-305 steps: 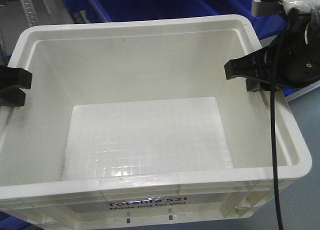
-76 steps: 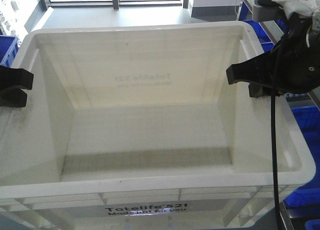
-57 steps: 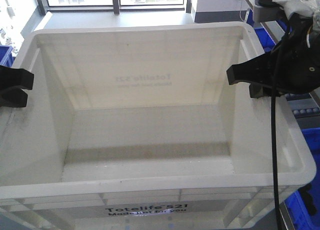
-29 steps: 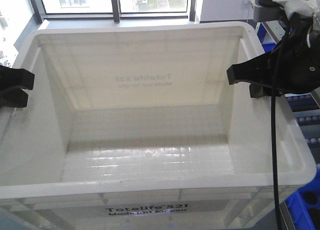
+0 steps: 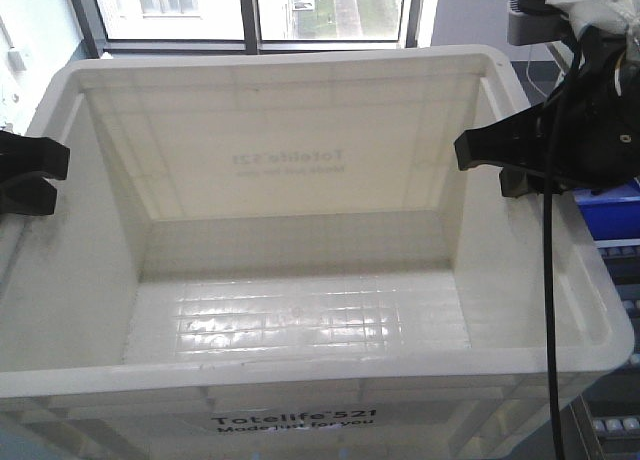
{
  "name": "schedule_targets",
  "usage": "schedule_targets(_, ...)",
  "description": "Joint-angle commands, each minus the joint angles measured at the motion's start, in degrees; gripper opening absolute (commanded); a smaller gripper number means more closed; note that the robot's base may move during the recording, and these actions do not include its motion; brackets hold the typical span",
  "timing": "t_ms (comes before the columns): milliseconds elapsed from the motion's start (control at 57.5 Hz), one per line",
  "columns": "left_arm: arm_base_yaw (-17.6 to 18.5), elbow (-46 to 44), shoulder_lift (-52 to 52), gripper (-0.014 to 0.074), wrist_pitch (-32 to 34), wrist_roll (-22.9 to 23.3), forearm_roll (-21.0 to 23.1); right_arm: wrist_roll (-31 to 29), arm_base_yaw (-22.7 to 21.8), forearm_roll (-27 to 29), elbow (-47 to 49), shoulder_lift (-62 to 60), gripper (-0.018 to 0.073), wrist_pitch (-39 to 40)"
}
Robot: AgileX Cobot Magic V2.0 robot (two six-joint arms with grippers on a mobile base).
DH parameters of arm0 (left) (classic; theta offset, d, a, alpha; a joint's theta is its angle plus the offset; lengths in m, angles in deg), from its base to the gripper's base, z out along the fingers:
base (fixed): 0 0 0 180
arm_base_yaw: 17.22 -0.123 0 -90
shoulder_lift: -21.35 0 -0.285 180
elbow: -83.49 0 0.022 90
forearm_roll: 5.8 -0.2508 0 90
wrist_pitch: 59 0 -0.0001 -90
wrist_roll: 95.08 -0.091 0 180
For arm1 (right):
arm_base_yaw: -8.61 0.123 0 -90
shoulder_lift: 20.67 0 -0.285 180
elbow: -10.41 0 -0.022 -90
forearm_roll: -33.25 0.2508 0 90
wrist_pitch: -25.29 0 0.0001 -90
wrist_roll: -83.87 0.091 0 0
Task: Move bin from left to right shelf
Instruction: 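Carry the tote with both grippers while driving across the room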
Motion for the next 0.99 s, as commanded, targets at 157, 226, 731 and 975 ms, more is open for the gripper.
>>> schedule_targets(157,0.3,-2.5,1.6,-0.0006,5.3,-1.2,-0.8,-1.5,0.0,-3.5,2.4,-2.1,0.0,3.2)
schedule_targets(226,0.3,-2.5,1.6,-0.0006,5.3,-1.2,-0.8,-1.5,0.0,-3.5,2.4,-2.1,0.0,3.2)
schedule_targets(731,0.3,-2.5,1.6,-0.0006,5.3,-1.2,-0.8,-1.5,0.0,-3.5,2.4,-2.1,0.0,2.4)
schedule_targets(975,0.3,-2.5,1.6,-0.0006,5.3,-1.2,-0.8,-1.5,0.0,-3.5,2.4,-2.1,0.0,2.4)
